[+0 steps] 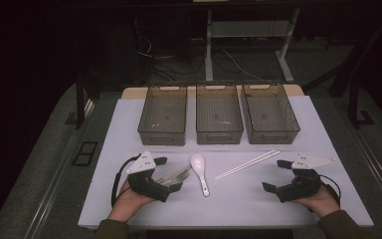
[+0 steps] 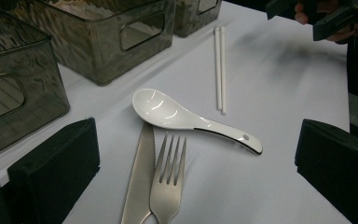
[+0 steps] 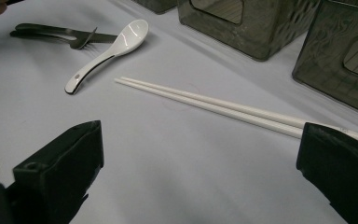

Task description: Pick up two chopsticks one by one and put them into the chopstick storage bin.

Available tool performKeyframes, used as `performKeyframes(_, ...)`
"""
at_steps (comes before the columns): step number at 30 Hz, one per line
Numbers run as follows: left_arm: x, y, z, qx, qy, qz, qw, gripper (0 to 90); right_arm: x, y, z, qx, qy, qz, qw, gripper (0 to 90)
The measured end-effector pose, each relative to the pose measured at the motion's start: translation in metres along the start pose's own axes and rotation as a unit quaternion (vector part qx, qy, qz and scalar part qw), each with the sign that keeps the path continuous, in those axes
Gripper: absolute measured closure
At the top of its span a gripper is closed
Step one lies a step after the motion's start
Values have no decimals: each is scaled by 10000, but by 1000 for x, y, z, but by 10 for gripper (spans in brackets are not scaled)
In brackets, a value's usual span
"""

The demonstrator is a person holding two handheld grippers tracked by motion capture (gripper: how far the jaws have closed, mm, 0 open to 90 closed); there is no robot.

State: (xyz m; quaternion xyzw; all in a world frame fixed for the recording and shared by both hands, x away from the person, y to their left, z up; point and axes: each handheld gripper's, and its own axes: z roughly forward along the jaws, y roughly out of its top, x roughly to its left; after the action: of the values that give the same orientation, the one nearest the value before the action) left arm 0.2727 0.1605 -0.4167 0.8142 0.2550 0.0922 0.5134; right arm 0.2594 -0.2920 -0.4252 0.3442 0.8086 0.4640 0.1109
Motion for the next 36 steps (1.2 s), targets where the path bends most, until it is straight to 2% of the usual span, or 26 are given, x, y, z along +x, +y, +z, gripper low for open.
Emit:
performKeyframes(8, -2, 0, 2, 69, -28, 43, 10000, 0, -1, 1, -1, -3, 20, -12, 10000, 6)
performKeyframes(14, -2, 0, 2, 70, -23, 65, 10000, 0, -3, 4, -2, 62, -59, 34, 10000, 7)
performKeyframes(17, -3, 0, 1, 72, -21, 64, 10000, 0, -4, 8, -2, 103, -72, 3, 9999, 48)
performKeyframes(23, -3, 0, 1, 70, -51, 66, 9999, 0, -6, 17, 0, 183, -206, -1, 9996, 71)
performKeyframes(25, -3, 0, 1, 77, -51, 62, 9999, 0, -8, 21, 0, 211, -185, -11, 9996, 166)
performKeyframes(27, -3, 0, 1, 69, -48, 50, 10000, 0, -12, 24, 1, 217, -216, 34, 9995, 172)
performKeyframes(32, -3, 0, 1, 76, -45, 71, 9999, 0, -19, 27, 4, 333, -312, 98, 9989, 251)
performKeyframes(34, -3, 0, 1, 68, -46, 63, 9999, 0, -22, 28, 5, 365, -289, 115, 9988, 326)
performKeyframes(36, -3, 0, 1, 69, -46, 58, 9999, 0, -24, 29, 6, 413, -316, 140, 9985, 354)
